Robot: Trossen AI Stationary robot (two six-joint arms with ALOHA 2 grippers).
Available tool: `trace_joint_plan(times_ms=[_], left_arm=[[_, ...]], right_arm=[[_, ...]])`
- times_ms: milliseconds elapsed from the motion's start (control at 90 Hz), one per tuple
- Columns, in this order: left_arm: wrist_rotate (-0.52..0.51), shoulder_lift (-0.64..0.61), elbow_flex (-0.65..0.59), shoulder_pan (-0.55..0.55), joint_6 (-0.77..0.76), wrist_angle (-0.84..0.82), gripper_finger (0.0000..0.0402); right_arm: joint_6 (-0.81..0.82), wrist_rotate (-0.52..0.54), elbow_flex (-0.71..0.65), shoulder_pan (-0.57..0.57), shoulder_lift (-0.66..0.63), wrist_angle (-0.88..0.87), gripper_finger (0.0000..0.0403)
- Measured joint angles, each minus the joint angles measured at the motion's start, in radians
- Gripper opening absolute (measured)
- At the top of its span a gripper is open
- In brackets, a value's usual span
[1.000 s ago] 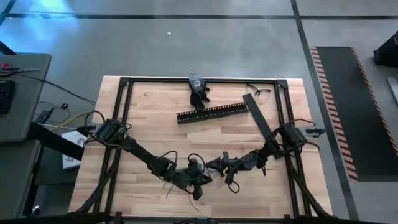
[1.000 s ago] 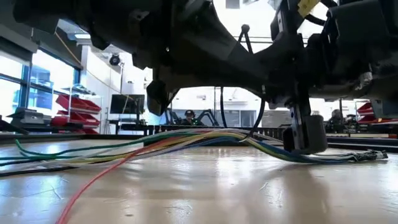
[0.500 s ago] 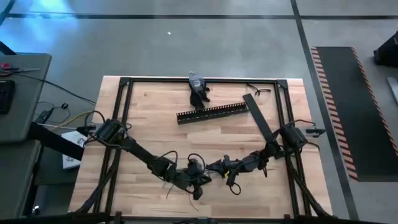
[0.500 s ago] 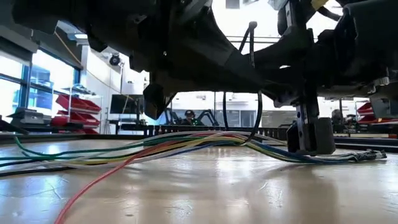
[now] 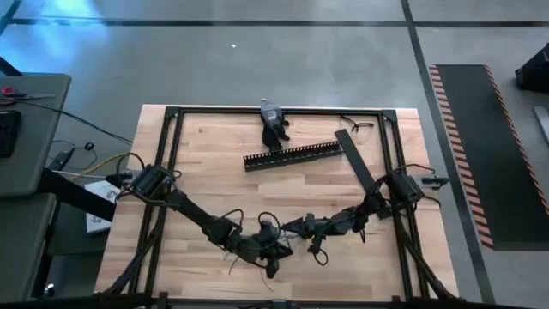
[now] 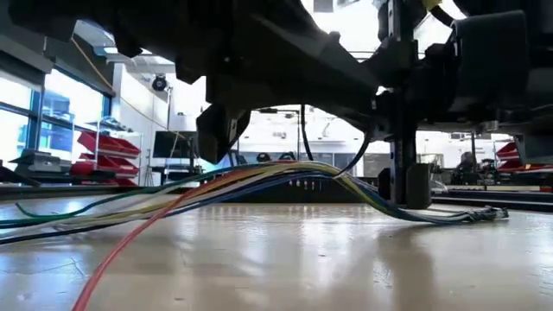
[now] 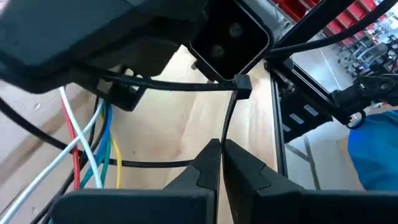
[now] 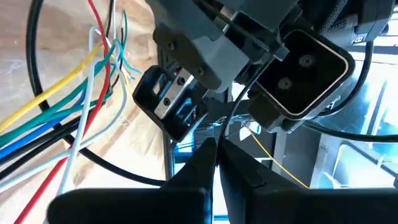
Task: Ziptie cables
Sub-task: Wrap the colored loose cables with the black zip tie
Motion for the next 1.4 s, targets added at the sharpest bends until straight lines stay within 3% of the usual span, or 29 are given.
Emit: trace_joint_plan(times_ms=[267, 456, 667, 1156, 1400], left_arm=[[-0.023, 0.000, -0.042, 0.000, -0.066, 0.014, 0.0000], [-0.061, 0.000, -0.114, -0.010, -0.077, 0.179, 0.0000], [-0.060, 0.000, -0.125, -0.013, -0.069, 0.233, 0.0000], [-0.056, 0.000, -0.125, -0.015, -0.071, 0.238, 0.0001], [-0.081, 0.000, -0.125, -0.019, -0.099, 0.220, 0.0049]], right_arm=[[0.000, -0.002, -0.001, 0.027, 0.000, 0.000, 0.0000], [0.000, 0.007, -0.001, 0.032, 0.000, 0.000, 0.0000], [0.043, 0.010, -0.001, 0.009, 0.000, 0.000, 0.0000], [0.061, 0.007, -0.001, -0.002, 0.000, -0.002, 0.0000], [0.087, 0.007, -0.002, -0.002, 0.000, -0.010, 0.0000]])
